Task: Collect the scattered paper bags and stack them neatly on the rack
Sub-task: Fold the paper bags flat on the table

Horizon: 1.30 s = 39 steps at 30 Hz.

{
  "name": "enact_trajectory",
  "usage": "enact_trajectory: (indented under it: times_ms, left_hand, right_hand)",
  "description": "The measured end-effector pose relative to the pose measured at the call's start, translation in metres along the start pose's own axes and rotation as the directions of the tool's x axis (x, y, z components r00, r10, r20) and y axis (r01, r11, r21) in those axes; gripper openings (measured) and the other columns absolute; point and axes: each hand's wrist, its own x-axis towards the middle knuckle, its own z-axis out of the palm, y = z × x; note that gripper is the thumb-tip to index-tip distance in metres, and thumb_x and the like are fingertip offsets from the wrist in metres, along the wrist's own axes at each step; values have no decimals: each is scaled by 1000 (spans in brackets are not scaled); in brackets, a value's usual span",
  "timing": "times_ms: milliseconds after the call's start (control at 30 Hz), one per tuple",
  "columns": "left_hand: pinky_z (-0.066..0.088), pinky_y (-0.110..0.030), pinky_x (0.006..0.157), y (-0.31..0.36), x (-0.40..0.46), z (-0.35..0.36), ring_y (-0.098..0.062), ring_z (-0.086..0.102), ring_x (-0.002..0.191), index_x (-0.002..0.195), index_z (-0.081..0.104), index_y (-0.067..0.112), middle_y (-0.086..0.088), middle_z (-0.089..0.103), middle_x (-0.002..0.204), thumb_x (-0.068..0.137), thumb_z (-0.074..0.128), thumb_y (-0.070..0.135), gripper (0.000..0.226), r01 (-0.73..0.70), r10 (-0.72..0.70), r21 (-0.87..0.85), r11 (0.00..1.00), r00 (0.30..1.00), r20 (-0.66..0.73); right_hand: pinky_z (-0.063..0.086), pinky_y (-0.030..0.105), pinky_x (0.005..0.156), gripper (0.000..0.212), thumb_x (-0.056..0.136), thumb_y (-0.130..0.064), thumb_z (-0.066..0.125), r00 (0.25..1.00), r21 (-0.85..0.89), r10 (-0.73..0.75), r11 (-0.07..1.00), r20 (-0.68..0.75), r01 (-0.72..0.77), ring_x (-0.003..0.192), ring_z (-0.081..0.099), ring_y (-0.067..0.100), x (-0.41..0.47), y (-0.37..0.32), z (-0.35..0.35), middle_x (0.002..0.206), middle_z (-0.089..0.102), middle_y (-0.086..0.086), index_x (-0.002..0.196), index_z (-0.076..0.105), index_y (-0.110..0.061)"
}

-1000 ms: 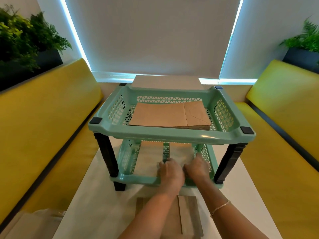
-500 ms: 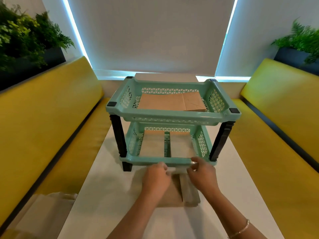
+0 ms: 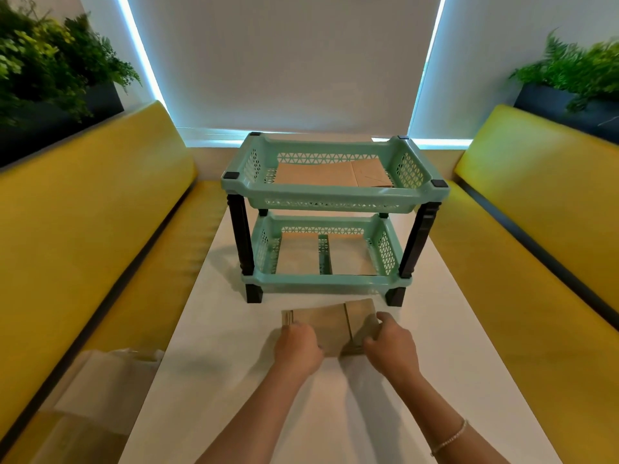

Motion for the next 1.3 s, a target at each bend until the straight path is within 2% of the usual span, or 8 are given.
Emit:
enact_trajectory:
  times_ms: [267,433,700,833,933,1067,1167,1300]
  left_hand:
    - [44,-29,88,-6,-4,7,-24,50,113,117,59,8,-10,55,122,93,49,21,30,-81,85,62,995,994,-72]
    - [43,-29,92,-7,-4,10,-24,48,117,122,59,10,-9,54,125,93,50,21,32,-101,108,79,992,991,-84]
    - [42,-31,93,-7,-1,11,-25,47,116,123,58,8,-9,54,125,94,51,26,35,-109,119,119,987,989,-86]
    - [41,-31,93,-6,-3,13,-26,46,116,120,58,7,-10,54,125,94,51,24,32,-111,124,138,984,988,-93]
    - [41,-30,93,-7,-3,14,-25,46,116,119,59,7,-10,54,124,94,49,20,30,-113,127,140,984,987,-98]
    - [40,-30,92,-9,-3,15,-25,46,116,116,60,8,-11,54,123,93,49,19,28,-133,146,130,983,985,-94]
    - [44,-30,90,-12,1,15,-25,50,114,116,60,10,-9,57,120,91,54,25,30,-142,146,47,989,985,-90]
    - [43,-34,100,-25,3,16,-24,45,124,141,32,18,-2,46,135,70,75,42,86,-56,-14,-448,892,988,-152]
  right_hand:
    - [54,33,81,50,90,-16,52,989,-47,-102,994,-107,97,91,61,23,-11,-7,5,105,64,9,138,38,-17]
    - [47,31,91,52,91,-16,47,977,-159,-168,976,-134,146,90,60,22,-12,-12,5,100,66,6,141,34,-18]
    - [47,32,91,44,87,-6,50,966,-76,-202,978,-159,192,88,61,25,-17,-18,1,101,67,8,130,46,-15]
    - [38,28,95,40,91,-10,46,951,-187,-256,957,-174,223,77,54,20,-16,-18,2,93,68,5,130,48,-20]
    - [32,31,103,41,90,-11,46,938,-254,-302,933,-171,254,84,61,23,-16,-19,6,91,69,3,130,48,-21]
    - [32,31,101,45,88,-12,53,942,-170,-282,953,-183,252,103,54,23,-12,-21,6,110,65,4,133,46,-19]
    - [48,30,84,51,85,-9,60,975,94,-196,974,-109,206,94,59,23,-9,-27,2,109,65,8,134,46,-14]
    - [49,25,68,22,84,1,56,995,438,-2,898,96,-40,80,56,16,1,-15,-10,94,62,8,103,65,-7]
